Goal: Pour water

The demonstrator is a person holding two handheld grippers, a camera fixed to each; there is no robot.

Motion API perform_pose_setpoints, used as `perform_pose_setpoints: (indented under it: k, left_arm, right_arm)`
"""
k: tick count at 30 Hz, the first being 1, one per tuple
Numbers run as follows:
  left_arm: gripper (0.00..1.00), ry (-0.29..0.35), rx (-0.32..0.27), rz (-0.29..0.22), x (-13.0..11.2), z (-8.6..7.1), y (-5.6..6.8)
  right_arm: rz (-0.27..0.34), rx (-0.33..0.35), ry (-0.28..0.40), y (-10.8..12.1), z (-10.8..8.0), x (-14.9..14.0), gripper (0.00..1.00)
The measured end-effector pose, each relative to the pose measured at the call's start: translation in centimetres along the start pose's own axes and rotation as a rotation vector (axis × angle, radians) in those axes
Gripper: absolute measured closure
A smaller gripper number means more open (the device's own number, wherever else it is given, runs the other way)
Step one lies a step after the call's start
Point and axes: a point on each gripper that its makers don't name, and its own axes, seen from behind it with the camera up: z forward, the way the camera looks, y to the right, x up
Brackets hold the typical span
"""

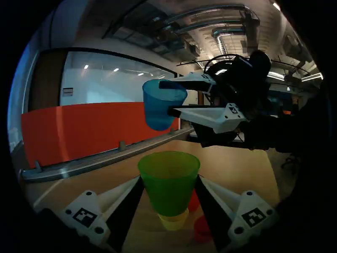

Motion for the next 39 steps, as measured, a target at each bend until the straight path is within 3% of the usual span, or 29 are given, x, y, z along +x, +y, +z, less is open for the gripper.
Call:
perform_pose_setpoints:
  k: [21,39]
  left_arm:
    - [0.18,0.004,-0.001,0.003,0.4,0.1,0.0]
    - [0.18,-0.003,-0.004,0.008,0.2,0.4,0.1]
  right_arm:
    - [-0.192,-0.014,-0.010,0.5,0.2,0.3,0.10]
    - [-0.288,-0.024,-0.014,1.1,0.3,0.5,0.10]
